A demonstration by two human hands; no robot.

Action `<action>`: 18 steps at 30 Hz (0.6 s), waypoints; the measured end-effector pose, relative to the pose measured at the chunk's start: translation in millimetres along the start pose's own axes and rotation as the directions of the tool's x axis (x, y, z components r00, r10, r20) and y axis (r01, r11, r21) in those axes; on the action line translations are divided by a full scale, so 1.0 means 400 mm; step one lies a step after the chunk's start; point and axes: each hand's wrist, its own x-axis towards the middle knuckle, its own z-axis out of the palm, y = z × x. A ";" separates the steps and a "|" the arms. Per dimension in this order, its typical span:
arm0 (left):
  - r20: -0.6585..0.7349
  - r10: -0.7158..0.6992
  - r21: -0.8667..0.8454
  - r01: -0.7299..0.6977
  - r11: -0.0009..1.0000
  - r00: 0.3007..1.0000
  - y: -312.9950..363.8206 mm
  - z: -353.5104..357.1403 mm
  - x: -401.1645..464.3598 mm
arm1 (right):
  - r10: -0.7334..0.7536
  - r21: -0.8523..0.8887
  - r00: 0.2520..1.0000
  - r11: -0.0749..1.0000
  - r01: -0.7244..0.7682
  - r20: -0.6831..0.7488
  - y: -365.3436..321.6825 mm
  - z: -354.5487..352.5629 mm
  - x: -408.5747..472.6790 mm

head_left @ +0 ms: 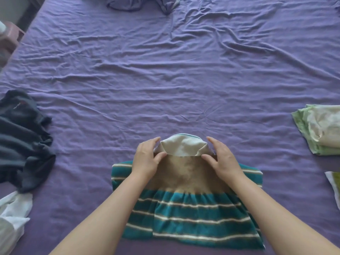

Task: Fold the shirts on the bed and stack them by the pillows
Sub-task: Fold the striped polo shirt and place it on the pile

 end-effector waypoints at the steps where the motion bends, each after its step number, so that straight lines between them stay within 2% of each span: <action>1: 0.017 -0.010 0.003 0.010 1.000 1.000 0.001 0.002 0.010 | 0.002 -0.002 1.000 1.000 -0.002 0.019 0.002 0.004 0.011; 4: 0.047 0.002 0.035 -0.004 0.999 0.999 -0.003 0.004 0.020 | -0.007 -0.035 1.000 0.999 0.007 0.006 0.010 0.007 0.018; 9: 0.075 0.076 -0.036 -0.073 0.997 0.994 -0.027 -0.020 0.003 | 0.026 0.064 0.999 0.998 -0.025 -0.026 0.022 -0.027 -0.007; 13: 0.118 0.055 0.070 -0.064 0.996 0.991 -0.032 -0.029 0.021 | 0.106 -0.099 0.994 0.989 -0.106 -0.010 0.016 -0.041 0.004; 16: 0.051 0.032 0.152 -0.040 0.988 0.998 -0.008 -0.008 0.034 | 0.090 -0.141 0.990 0.984 -0.105 -0.111 0.006 -0.013 0.020; 18: -0.038 0.101 0.268 -0.087 0.959 0.994 0.011 0.013 0.016 | 0.043 -0.106 0.973 0.992 -0.068 -0.227 0.000 -0.001 0.011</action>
